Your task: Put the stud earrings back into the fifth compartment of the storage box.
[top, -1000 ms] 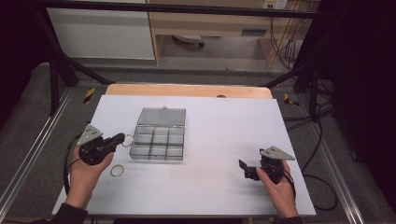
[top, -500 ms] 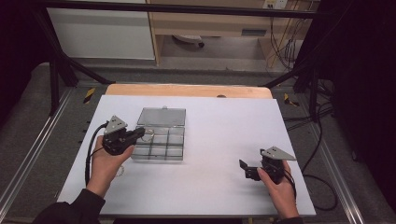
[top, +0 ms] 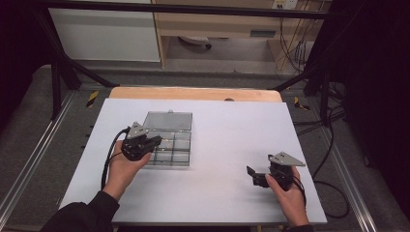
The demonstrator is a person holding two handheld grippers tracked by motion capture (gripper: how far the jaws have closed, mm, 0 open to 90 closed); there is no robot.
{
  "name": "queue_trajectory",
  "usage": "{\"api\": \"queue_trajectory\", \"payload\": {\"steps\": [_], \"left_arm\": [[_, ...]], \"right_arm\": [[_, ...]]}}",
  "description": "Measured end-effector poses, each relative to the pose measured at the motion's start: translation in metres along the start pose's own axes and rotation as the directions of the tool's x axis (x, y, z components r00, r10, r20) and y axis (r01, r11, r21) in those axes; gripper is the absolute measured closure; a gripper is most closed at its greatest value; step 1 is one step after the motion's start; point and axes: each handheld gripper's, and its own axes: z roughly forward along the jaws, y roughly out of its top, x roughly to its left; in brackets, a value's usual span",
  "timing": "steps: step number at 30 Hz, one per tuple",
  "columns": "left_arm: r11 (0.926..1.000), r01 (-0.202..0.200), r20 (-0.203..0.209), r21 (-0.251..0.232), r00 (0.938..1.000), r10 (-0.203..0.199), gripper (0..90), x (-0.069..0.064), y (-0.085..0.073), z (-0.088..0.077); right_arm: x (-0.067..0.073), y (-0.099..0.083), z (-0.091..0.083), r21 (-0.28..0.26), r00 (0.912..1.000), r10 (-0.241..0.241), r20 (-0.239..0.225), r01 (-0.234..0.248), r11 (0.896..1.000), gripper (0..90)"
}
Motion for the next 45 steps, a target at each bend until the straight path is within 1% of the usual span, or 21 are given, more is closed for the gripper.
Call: {"api": "queue_trajectory", "payload": {"steps": [2, 5, 9, 14, 17, 19, 22, 24, 26, 29, 30, 32, 33, 34, 36, 38, 39, 40, 42, 44, 45], "left_arm": [[0.9999, 0.008, -0.004, 0.006, 1.0000, -0.008, 87.1, 0.001, -0.001, 0.003], [0.9997, 0.004, -0.012, 0.025, 0.9999, -0.004, 87.2, 0.004, -0.002, 0.006], [0.9993, 0.014, -0.014, 0.034, 0.9998, -0.014, 87.2, 0.005, -0.002, 0.010], [0.9982, 0.008, -0.015, 0.060, 0.9999, -0.007, 87.1, 0.003, -0.004, 0.015], [0.9973, -0.001, -0.025, 0.074, 0.9997, 0.003, 87.1, 0.002, -0.005, 0.017], [0.9966, 0.017, -0.024, 0.081, 0.9996, -0.015, 87.1, 0.002, -0.006, 0.017], [0.9954, 0.003, -0.047, 0.096, 0.9989, 0.001, 87.1, -0.001, -0.009, 0.016], [0.9936, 0.011, -0.048, 0.112, 0.9988, -0.006, 87.1, -0.001, -0.011, 0.015], [0.9922, 0.002, -0.064, 0.125, 0.9980, 0.006, 87.1, -0.002, -0.013, 0.016], [0.9912, -0.003, -0.075, 0.133, 0.9971, 0.013, 87.0, -0.003, -0.014, 0.019], [0.9908, 0.002, -0.074, 0.136, 0.9973, 0.008, 86.9, -0.003, -0.014, 0.019], [0.9923, 0.030, -0.060, 0.120, 0.9979, -0.023, 86.3, -0.003, -0.015, 0.020], [0.9936, 0.033, -0.062, 0.108, 0.9977, -0.026, 77.4, -0.004, -0.014, 0.019], [0.9959, 0.042, -0.054, 0.080, 0.9979, -0.037, 73.5, -0.004, -0.014, 0.016], [0.9965, 0.057, -0.044, 0.061, 0.9976, -0.054, 68.7, -0.004, -0.013, 0.011], [0.9971, 0.057, -0.047, 0.050, 0.9974, -0.055, 66.8, -0.004, -0.013, 0.008], [0.9983, 0.042, -0.055, 0.040, 0.9977, -0.040, 65.2, -0.004, -0.013, 0.005], [0.9989, 0.032, -0.063, 0.034, 0.9976, -0.030, 60.4, -0.004, -0.013, 0.001], [0.9995, 0.026, -0.062, 0.019, 0.9978, -0.024, 59.5, -0.003, -0.015, -0.006], [0.9995, 0.031, -0.073, 0.001, 0.9969, -0.031, 55.6, 0.000, -0.018, -0.015], [0.9995, 0.032, -0.076, -0.005, 0.9966, -0.032, 55.6, 0.002, -0.019, -0.018]], "right_arm": [[0.001, 0.000, 0.001, 0.002, 1.0000, 0.001, -0.003, -0.001, 1.000, 3.9], [0.001, 0.000, 0.001, 0.002, 1.0000, -0.002, -0.005, 0.002, 1.000, 3.9], [0.001, 0.000, 0.001, 0.003, 1.0000, 0.000, -0.005, 0.000, 1.000, 3.9], [0.000, 0.000, 0.000, 0.002, 1.0000, 0.001, -0.007, -0.001, 1.000, 3.9], [0.000, 0.000, 0.000, 0.001, 1.0000, -0.002, -0.007, 0.002, 1.000, 3.9], [0.000, 0.000, 0.001, 0.003, 1.0000, 0.000, -0.007, 0.000, 1.000, 3.9], [0.000, 0.000, 0.000, 0.004, 1.0000, -0.002, -0.006, 0.002, 1.000, 3.9], [0.000, 0.000, 0.001, 0.004, 1.0000, 0.001, -0.006, -0.001, 1.000, 3.9], [0.000, 0.000, 0.001, 0.005, 1.0000, -0.001, -0.008, 0.001, 1.000, 3.9], [0.001, 0.000, 0.001, 0.004, 1.0000, -0.002, -0.008, 0.002, 1.000, 3.9], [0.001, 0.000, 0.001, 0.004, 1.0000, -0.002, -0.009, 0.002, 1.000, 3.9], [0.000, 0.000, 0.000, 0.004, 1.0000, 0.001, -0.009, -0.001, 1.000, 3.8], [-0.001, 0.000, 0.000, 0.004, 1.0000, 0.001, -0.009, -0.001, 1.000, 3.8], [-0.001, 0.000, 0.000, 0.003, 0.9999, 0.002, -0.010, -0.002, 1.000, 3.8], [-0.001, 0.000, 0.000, 0.004, 1.0000, 0.000, -0.009, 0.000, 1.000, 3.8], [-0.001, 0.000, 0.000, 0.004, 1.0000, 0.000, -0.010, 0.000, 1.000, 3.8], [-0.001, 0.000, 0.000, 0.005, 0.9999, 0.002, -0.010, -0.002, 1.000, 3.8], [-0.001, 0.000, 0.000, 0.003, 0.9999, 0.000, -0.010, 0.000, 1.000, 3.8], [0.000, 0.000, 0.000, 0.002, 0.9999, 0.000, -0.011, 0.000, 1.000, 3.7], [-0.001, 0.000, 0.000, 0.005, 1.0000, -0.002, -0.009, 0.002, 1.000, 3.7], [-0.001, 0.000, 0.000, 0.005, 1.0000, -0.002, -0.009, 0.002, 1.000, 3.7]]}}
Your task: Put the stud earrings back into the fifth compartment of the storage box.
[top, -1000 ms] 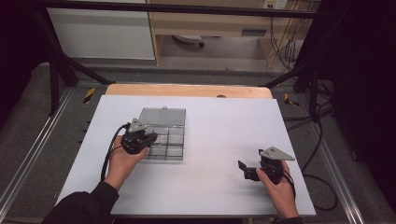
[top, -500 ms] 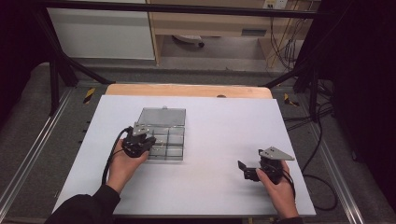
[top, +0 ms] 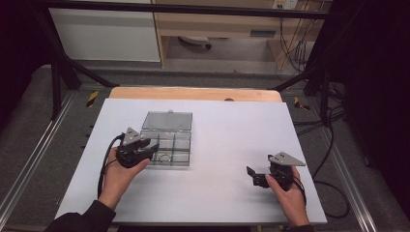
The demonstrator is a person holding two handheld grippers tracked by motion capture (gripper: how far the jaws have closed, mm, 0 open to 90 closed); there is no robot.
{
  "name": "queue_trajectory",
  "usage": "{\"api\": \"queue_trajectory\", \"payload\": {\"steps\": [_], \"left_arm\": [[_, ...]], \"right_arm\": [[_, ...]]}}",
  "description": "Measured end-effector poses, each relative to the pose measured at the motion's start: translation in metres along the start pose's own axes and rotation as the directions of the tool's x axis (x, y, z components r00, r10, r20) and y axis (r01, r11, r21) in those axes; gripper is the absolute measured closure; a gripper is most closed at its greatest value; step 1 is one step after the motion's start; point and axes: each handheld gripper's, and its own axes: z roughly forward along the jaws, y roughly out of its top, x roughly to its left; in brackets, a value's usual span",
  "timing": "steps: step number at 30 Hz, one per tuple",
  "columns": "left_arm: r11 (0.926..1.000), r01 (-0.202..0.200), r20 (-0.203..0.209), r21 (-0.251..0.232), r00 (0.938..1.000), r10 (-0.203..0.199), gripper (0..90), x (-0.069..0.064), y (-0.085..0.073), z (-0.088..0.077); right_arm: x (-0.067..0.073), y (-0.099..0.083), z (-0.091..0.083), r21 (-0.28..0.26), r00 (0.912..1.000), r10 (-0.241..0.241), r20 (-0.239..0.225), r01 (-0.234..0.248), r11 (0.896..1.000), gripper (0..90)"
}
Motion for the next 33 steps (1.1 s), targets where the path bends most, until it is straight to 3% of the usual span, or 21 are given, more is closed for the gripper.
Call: {"api": "queue_trajectory", "payload": {"steps": [3, 5, 8, 9, 14, 15, 18, 21, 22, 24, 26, 29, 33], "left_arm": [[0.9996, 0.025, -0.036, -0.012, 0.9990, -0.025, 46.2, 0.012, -0.008, -0.015], [0.9991, 0.040, -0.043, -0.015, 0.9982, -0.041, 44.8, 0.015, -0.010, -0.019], [0.9962, 0.073, -0.045, -0.048, 0.9961, -0.075, 41.8, 0.025, -0.018, -0.032], [0.9949, 0.083, -0.048, -0.057, 0.9952, -0.086, 34.2, 0.030, -0.021, -0.036], [0.9878, 0.127, -0.056, -0.090, 0.9896, -0.132, 24.0, 0.047, -0.033, -0.048], [0.9848, 0.144, -0.042, -0.097, 0.9880, -0.148, 20.0, 0.050, -0.035, -0.051], [0.9875, 0.126, -0.034, -0.095, 0.9910, -0.130, 13.8, 0.054, -0.044, -0.056], [0.9853, 0.144, -0.022, -0.092, 0.9890, -0.147, 9.8, 0.058, -0.056, -0.057], [0.9842, 0.163, -0.024, -0.069, 0.9860, -0.165, 8.1, 0.059, -0.064, -0.058], [0.9854, 0.162, -0.022, -0.051, 0.9863, -0.164, 8.6, 0.060, -0.068, -0.057], [0.9891, 0.147, -0.032, 0.006, 0.9887, -0.147, 11.4, 0.063, -0.075, -0.056], [0.9873, 0.158, -0.037, 0.021, 0.9869, -0.157, 11.5, 0.067, -0.077, -0.056], [0.9865, 0.146, -0.028, 0.074, 0.9891, -0.144, 21.5, 0.070, -0.084, -0.050]], "right_arm": [[0.001, 0.000, 0.000, 0.000, 1.0000, 0.003, 0.000, -0.003, 1.000, 3.6], [0.001, 0.000, 0.000, -0.001, 1.0000, 0.003, 0.000, -0.003, 1.000, 3.6], [0.001, 0.000, 0.001, 0.004, 1.0000, -0.001, 0.001, 0.001, 1.000, 3.6], [0.001, 0.000, 0.001, 0.006, 1.0000, -0.002, 0.002, 0.002, 1.000, 3.5], [0.002, 0.000, 0.002, 0.008, 1.0000, -0.005, -0.001, 0.005, 1.000, 3.5], [0.002, 0.000, 0.002, 0.008, 1.0000, -0.006, -0.002, 0.006, 1.000, 3.5], [0.003, 0.001, 0.002, 0.005, 1.0000, -0.005, -0.006, 0.005, 1.000, 3.5], [0.002, 0.001, 0.002, 0.005, 1.0000, -0.004, -0.008, 0.004, 1.000, 3.5], [0.002, 0.001, 0.002, 0.003, 0.9999, -0.003, -0.010, 0.003, 1.000, 3.5], [0.003, 0.002, 0.001, 0.000, 0.9998, -0.009, -0.017, 0.009, 1.000, 3.5], [0.003, 0.001, 0.000, 0.000, 0.9997, -0.012, -0.019, 0.012, 1.000, 3.4], [0.002, 0.001, 0.001, 0.005, 0.9998, -0.005, -0.018, 0.005, 1.000, 3.4], [0.003, 0.002, 0.003, 0.007, 0.9999, -0.006, -0.015, 0.006, 1.000, 3.5]]}}
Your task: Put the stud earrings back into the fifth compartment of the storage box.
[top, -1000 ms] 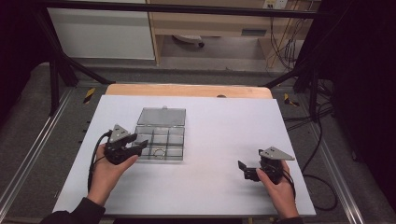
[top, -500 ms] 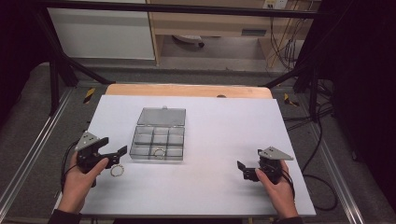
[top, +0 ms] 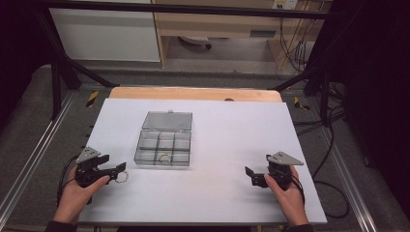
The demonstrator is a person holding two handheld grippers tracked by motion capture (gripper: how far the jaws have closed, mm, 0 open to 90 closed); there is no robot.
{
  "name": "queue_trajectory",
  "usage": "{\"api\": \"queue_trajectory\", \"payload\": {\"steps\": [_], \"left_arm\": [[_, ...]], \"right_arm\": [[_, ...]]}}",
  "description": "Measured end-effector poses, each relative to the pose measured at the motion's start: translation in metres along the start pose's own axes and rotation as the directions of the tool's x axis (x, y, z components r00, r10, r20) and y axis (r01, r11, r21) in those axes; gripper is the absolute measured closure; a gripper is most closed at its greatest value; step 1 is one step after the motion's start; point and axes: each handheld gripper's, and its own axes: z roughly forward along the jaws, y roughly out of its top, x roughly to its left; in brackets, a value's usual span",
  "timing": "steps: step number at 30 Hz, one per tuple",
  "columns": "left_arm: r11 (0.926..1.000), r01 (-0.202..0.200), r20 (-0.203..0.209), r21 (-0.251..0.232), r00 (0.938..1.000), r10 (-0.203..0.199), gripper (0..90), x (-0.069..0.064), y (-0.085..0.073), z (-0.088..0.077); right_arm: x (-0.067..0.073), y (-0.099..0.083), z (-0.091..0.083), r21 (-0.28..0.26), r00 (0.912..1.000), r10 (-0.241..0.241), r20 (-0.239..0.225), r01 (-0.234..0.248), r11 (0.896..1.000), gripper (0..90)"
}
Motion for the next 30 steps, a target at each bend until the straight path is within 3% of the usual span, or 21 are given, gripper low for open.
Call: {"api": "queue_trajectory", "payload": {"steps": [3, 8, 9, 11, 14, 19, 26, 30], "left_arm": [[0.9990, -0.005, -0.020, 0.044, 0.9998, 0.006, 32.4, 0.003, -0.004, 0.003], [0.9962, -0.024, 0.000, 0.084, 0.9997, 0.024, 49.5, 0.000, -0.008, 0.007], [0.9956, -0.031, 0.011, 0.089, 0.9995, 0.030, 56.9, -0.002, -0.008, 0.007], [0.9953, -0.032, 0.052, 0.091, 0.9983, 0.027, 60.5, -0.005, -0.009, 0.008], [0.9920, -0.062, 0.034, 0.110, 0.9977, 0.058, 66.3, -0.008, -0.010, 0.009], [0.9926, -0.056, -0.005, 0.108, 0.9984, 0.057, 71.6, -0.003, -0.010, 0.007], [0.9933, -0.065, -0.013, 0.096, 0.9977, 0.066, 86.0, -0.004, -0.013, 0.008], [0.9939, -0.055, -0.007, 0.096, 0.9984, 0.056, 87.0, -0.003, -0.012, 0.008]], "right_arm": [[0.002, 0.000, 0.000, 0.005, 1.0000, -0.005, 0.001, 0.005, 1.000, 3.5], [0.002, -0.001, 0.000, 0.009, 1.0000, -0.003, 0.005, 0.003, 1.000, 3.5], [0.001, -0.001, 0.000, 0.008, 1.0000, 0.002, 0.004, -0.002, 1.000, 3.6], [0.001, -0.001, -0.001, 0.007, 1.0000, 0.003, 0.003, -0.003, 1.000, 3.6], [0.000, -0.001, -0.001, 0.005, 1.0000, 0.000, 0.004, 0.000, 1.000, 3.7], [0.001, -0.001, 0.000, 0.008, 1.0000, -0.001, 0.000, 0.001, 1.000, 3.7], [0.001, -0.001, 0.000, 0.010, 1.0000, -0.009, 0.001, 0.009, 1.000, 3.7], [0.002, -0.001, 0.001, 0.010, 0.9999, -0.010, 0.000, 0.010, 1.000, 3.7]]}}
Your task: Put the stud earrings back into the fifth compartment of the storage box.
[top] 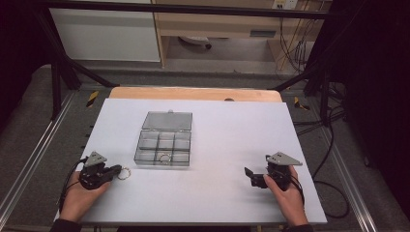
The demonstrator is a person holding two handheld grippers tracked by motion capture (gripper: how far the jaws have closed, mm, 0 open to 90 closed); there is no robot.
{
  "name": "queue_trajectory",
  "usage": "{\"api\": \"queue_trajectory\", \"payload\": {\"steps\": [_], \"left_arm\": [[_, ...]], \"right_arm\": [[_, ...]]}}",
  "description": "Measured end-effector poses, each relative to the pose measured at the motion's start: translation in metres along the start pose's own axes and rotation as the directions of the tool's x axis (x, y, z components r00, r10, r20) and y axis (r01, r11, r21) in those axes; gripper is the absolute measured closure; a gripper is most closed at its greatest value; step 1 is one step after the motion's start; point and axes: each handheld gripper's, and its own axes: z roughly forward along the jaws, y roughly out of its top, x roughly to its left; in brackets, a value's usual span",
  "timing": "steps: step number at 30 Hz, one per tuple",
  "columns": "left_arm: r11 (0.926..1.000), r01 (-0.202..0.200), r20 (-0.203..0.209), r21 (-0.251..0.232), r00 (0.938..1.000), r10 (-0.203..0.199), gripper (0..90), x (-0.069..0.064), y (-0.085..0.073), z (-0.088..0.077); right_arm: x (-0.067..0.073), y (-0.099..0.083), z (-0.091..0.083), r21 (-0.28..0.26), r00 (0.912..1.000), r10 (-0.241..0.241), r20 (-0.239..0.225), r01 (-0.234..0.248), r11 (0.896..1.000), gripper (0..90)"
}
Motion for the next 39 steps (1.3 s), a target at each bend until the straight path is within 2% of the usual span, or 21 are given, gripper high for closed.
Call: {"api": "queue_trajectory", "payload": {"steps": [4, 7, 9, 11, 16, 22, 27, 39], "left_arm": [[0.9998, 0.013, -0.006, -0.014, 0.9999, -0.013, 87.0, 0.001, 0.002, -0.001], [0.9967, 0.030, -0.022, -0.075, 0.9993, -0.032, 87.0, 0.003, 0.006, -0.008], [0.9905, 0.052, -0.024, -0.127, 0.9981, -0.056, 87.0, 0.005, 0.008, -0.014], [0.9858, 0.059, -0.026, -0.157, 0.9976, -0.064, 87.0, 0.007, 0.009, -0.017], [0.9761, 0.089, -0.008, -0.198, 0.9957, -0.093, 87.0, 0.008, 0.011, -0.023], [0.9578, 0.085, -0.012, -0.275, 0.9957, -0.092, 87.0, 0.006, 0.014, -0.030], [0.9556, 0.100, -0.003, -0.278, 0.9945, -0.104, 87.1, 0.006, 0.014, -0.030], [0.9526, 0.099, 0.011, -0.287, 0.9949, -0.100, 87.1, 0.002, 0.015, -0.031]], "right_arm": [[0.000, 0.000, 0.000, -0.002, 1.0000, 0.000, -0.003, 0.000, 1.000, 3.7], [-0.001, 0.000, 0.000, 0.002, 1.0000, -0.005, -0.004, 0.005, 1.000, 3.6], [-0.001, 0.000, 0.002, 0.006, 1.0000, -0.004, -0.003, 0.004, 1.000, 3.4], [0.000, 0.000, 0.002, 0.008, 1.0000, -0.001, -0.003, 0.001, 1.000, 3.4], [0.002, 0.001, 0.004, 0.016, 0.9999, -0.014, -0.008, 0.014, 1.000, 3.0], [0.003, 0.000, 0.004, 0.015, 0.9996, -0.019, -0.019, 0.020, 1.000, 2.7], [0.003, 0.000, 0.004, 0.016, 0.9995, -0.026, -0.019, 0.026, 1.000, 2.7], [0.003, 0.001, 0.001, 0.004, 0.9985, -0.044, -0.033, 0.044, 0.999, 2.6]]}}
